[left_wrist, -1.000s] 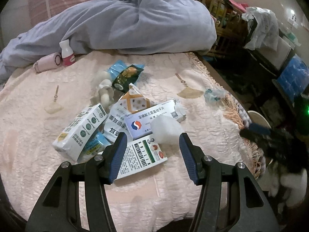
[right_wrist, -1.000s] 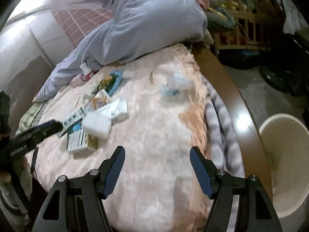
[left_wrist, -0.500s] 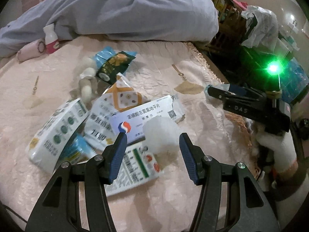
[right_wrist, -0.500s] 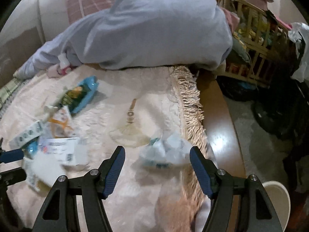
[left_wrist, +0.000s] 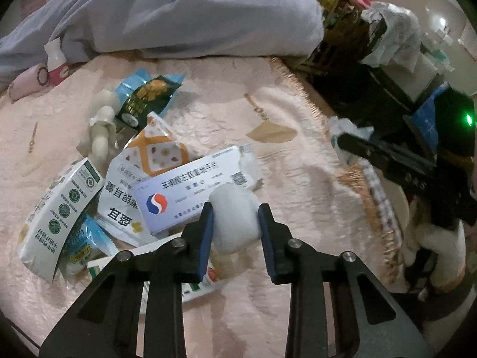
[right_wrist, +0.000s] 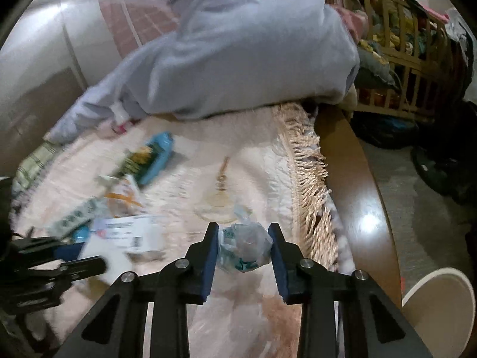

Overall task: Collect trash
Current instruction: 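Grasp the small clear bag with the right tool while the left tool grasps the white tissue, then move both items over the bucket and open both tools to drop them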

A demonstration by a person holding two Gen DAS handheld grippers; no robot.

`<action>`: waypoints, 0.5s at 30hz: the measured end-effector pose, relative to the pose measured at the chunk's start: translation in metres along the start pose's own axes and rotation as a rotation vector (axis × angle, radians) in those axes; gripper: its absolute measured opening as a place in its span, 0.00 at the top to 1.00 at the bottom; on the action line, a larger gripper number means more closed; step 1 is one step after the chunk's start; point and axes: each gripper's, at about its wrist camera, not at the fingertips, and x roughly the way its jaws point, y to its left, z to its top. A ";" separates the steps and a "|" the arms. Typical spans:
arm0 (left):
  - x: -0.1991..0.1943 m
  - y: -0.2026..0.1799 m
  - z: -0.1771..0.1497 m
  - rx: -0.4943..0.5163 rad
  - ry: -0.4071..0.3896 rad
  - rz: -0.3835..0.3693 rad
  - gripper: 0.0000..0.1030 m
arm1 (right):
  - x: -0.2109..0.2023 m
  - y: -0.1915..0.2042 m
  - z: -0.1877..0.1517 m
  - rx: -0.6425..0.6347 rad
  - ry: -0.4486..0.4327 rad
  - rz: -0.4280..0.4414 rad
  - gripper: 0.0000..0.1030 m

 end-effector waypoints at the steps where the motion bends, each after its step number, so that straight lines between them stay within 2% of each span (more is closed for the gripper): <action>1: -0.006 -0.002 0.001 -0.003 -0.010 -0.011 0.74 | -0.010 0.001 -0.003 0.011 -0.011 0.015 0.69; 8: -0.026 -0.038 0.003 0.030 -0.037 -0.073 0.74 | -0.059 0.008 -0.027 0.022 -0.040 0.033 0.69; 15: -0.026 -0.089 0.006 0.101 -0.045 -0.108 0.74 | -0.096 -0.014 -0.057 0.041 -0.038 -0.042 0.69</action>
